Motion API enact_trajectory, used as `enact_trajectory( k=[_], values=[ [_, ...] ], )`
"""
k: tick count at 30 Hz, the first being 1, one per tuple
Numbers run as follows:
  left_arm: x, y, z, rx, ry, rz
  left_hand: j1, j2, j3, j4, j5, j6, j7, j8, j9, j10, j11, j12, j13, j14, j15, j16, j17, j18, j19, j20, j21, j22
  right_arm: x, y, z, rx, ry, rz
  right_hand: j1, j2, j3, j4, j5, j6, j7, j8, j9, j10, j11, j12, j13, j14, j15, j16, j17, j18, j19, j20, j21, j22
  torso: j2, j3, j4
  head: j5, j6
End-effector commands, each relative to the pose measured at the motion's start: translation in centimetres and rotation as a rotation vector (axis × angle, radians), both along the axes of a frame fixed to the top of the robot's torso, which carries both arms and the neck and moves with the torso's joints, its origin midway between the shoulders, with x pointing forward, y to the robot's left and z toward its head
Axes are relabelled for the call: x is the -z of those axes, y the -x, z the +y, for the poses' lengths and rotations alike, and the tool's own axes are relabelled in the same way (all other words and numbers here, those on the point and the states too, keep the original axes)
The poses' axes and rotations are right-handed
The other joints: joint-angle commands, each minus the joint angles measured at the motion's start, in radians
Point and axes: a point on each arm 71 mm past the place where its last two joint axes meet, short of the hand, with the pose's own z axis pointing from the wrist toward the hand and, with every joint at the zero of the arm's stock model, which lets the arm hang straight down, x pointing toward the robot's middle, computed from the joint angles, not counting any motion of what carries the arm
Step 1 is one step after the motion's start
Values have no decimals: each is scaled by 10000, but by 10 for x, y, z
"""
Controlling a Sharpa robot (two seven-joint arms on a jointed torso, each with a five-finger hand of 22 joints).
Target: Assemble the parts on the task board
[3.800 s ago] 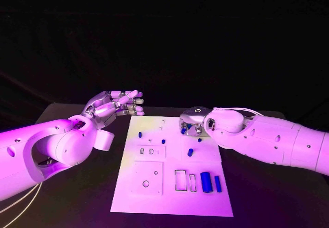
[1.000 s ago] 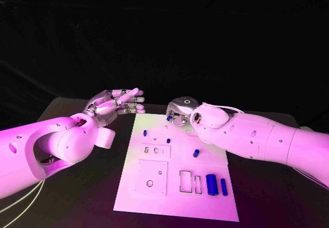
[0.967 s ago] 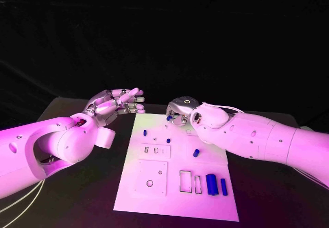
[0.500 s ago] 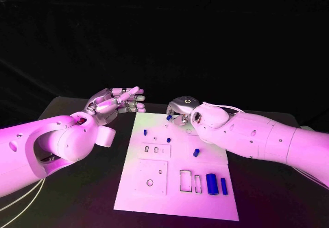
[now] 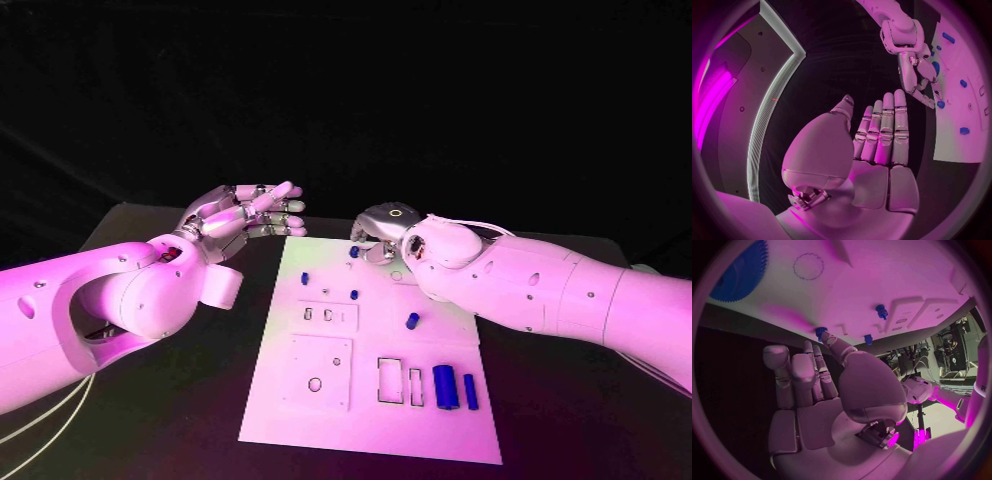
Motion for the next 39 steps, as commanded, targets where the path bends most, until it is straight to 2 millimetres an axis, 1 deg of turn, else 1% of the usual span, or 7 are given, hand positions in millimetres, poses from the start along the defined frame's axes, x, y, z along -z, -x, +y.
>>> enact_trajectory(
  k=[1, 12, 18, 20, 23, 27, 39],
  values=[
    [-1, 0, -2, 206, 85, -55, 27, 82, -8, -53, -32, 8, 61, -35, -16, -18, 42, -60, -16, -73, -4, -59, 14, 12, -57, 9, -45, -12, 0, 1, 0, 1, -6, 72, 38, -89, -9, 45, -43, -68, -25, 3, -18, 22, -44, 79, 11, -23, 23, -16, 2, 21, -4, -6, -3, 9, 5, 1, 0, -11, -1],
    [-1, -1, -1, 219, 81, -44, 34, 86, -7, -58, -32, 10, 60, -37, -16, -17, 41, -62, -17, -73, -4, -62, 16, 13, -58, 10, -45, -13, -11, 15, -40, 511, -1373, 534, -86, -468, -327, 202, 206, 113, 150, 96, 10, 1291, -169, 857, 280, -97, -59, -263, -403, 77, -148, -54, -251, -259, -46, 5, -53, -212, 139],
    [0, -3, -1, 230, 73, -23, 34, 86, -7, -58, -32, 10, 60, -37, -16, -17, 41, -62, -17, -73, -4, -62, 16, 13, -58, 10, -45, -13, -14, 19, -85, 1728, -2035, 2238, -234, -996, -1530, 463, 840, -137, -219, 418, 173, 3157, -666, 3717, 2376, 245, -474, 565, 907, -2, 179, -406, -124, 98, -128, 6, -159, -292, 187],
    [0, -3, -1, 220, 69, -22, 47, 87, -8, -68, -32, 13, 57, -41, -16, -14, 40, -66, -17, -75, -4, -67, 19, 14, -60, 12, -46, -14, -13, 19, -100, 2090, -2090, 2699, -33, -926, -1967, 545, 1013, -421, -405, 696, 323, 3279, -652, 8193, 7039, 519, -479, 1559, 2369, -133, 558, -499, 148, 550, -150, 13, -183, -316, 202],
    [0, -4, 0, 201, 63, -19, 47, 87, -8, -68, -32, 13, 57, -41, -16, -14, 40, -66, -17, -75, -4, -67, 19, 14, -60, 12, -46, -14, -12, 20, -117, 2479, -2121, 3089, -40, -574, -2405, 846, 1093, -844, -276, 1218, 573, 3018, -560, 11278, 10294, 646, -362, 2452, 3769, -173, 918, -429, 436, 1078, -165, 26, -210, -305, 209],
    [1, -5, 1, 170, 51, -13, 58, 85, -9, -77, -32, 14, 55, -44, -17, -13, 40, -69, -18, -77, -3, -70, 21, 14, -61, 13, -47, -15, -9, 19, -134, 2916, -2216, 3474, 90, -450, -2820, 925, 1242, -1376, -71, 1888, 845, 3445, -484, 12996, 12310, 836, -321, 3256, 5205, -356, 1440, -287, 1023, 2042, -172, 59, -243, -304, 188],
    [1, -6, 2, 142, 24, -13, 58, 85, -9, -77, -32, 14, 55, -44, -17, -13, 40, -69, -18, -77, -3, -70, 21, 14, -61, 13, -47, -15, 5, 15, -134, 3233, -2414, 3989, 238, -242, -3136, 922, 1643, -2098, 65, 2639, 1073, 4869, -327, 14697, 14614, 1079, -157, 3890, 6584, -592, 2128, -151, 1911, 3427, -135, 55, -212, -302, 143]
  ],
)
